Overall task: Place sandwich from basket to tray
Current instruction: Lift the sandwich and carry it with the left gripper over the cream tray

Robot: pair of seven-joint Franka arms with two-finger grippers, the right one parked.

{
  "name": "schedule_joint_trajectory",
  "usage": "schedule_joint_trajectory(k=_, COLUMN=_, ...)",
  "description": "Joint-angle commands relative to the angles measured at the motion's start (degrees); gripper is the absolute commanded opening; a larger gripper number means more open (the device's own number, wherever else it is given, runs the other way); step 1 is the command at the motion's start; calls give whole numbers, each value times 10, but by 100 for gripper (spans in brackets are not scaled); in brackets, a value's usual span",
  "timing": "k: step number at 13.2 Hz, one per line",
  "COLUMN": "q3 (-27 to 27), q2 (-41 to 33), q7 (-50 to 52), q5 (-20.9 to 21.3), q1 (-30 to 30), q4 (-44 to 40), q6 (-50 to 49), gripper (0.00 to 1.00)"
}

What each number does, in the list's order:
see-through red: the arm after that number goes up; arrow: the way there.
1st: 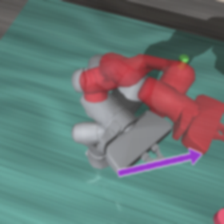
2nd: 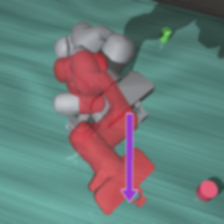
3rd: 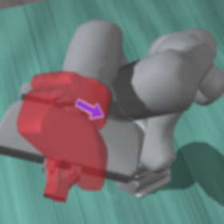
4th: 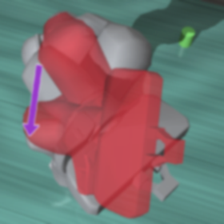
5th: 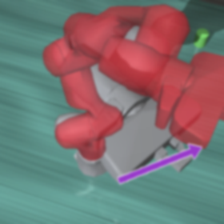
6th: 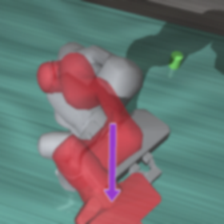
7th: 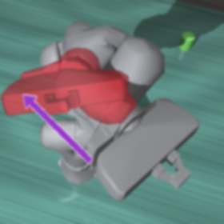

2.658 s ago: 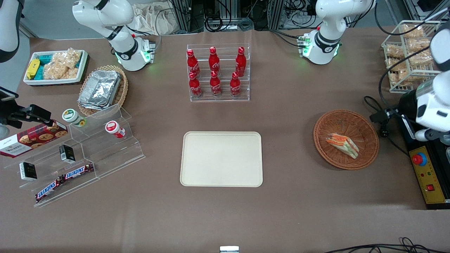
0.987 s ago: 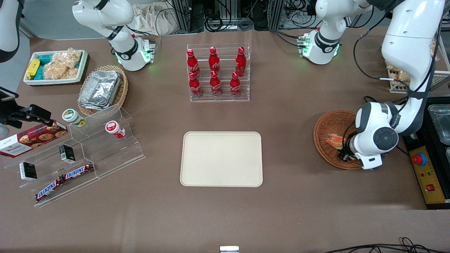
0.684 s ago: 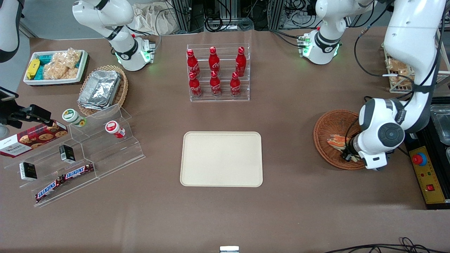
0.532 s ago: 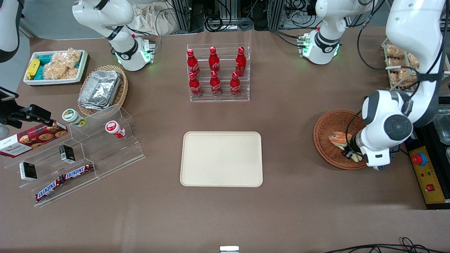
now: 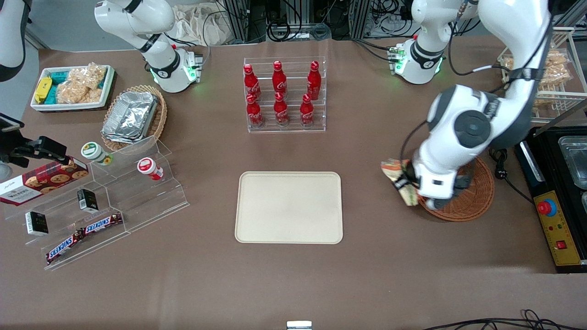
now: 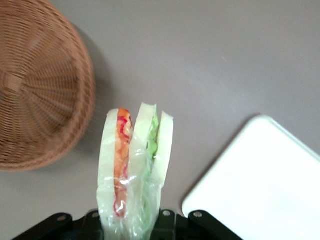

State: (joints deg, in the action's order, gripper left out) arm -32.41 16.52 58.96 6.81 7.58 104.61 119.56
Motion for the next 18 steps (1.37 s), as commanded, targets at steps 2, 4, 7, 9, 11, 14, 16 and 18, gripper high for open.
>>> schedule_joint_trajectory(k=2, q3=-8, q2=67, q7=-3, q5=63, q1=-87, q4=-17, q6=69, gripper=0)
schedule_joint_trajectory(k=4, q3=-8, q2=123, q7=2, q5=123, q1=-122, q4=-26, q6=130, gripper=0)
schedule_joint_trajectory(k=7, q3=-6, q2=204, q7=-2, q5=180, q1=-143, q4=-66, q6=200, gripper=0)
schedule_joint_trajectory(k=9, q3=-6, q2=252, q7=-6, q5=245, q1=-146, q4=-91, q6=203, gripper=0)
schedule_joint_trajectory(k=11, q3=-5, q2=279, q7=-9, q5=310, q1=-146, q4=-92, q6=208, gripper=15)
schedule_joint_trajectory(k=14, q3=-5, q2=287, q7=3, q5=342, q1=-142, q4=-87, q6=235, gripper=77)
schedule_joint_trajectory(k=16, q3=-6, q2=280, q7=44, q5=339, q1=-140, q4=-87, q6=235, gripper=98)
schedule_joint_trajectory(k=18, q3=-6, q2=233, q7=116, q5=338, q1=-136, q4=-79, q6=228, gripper=99)
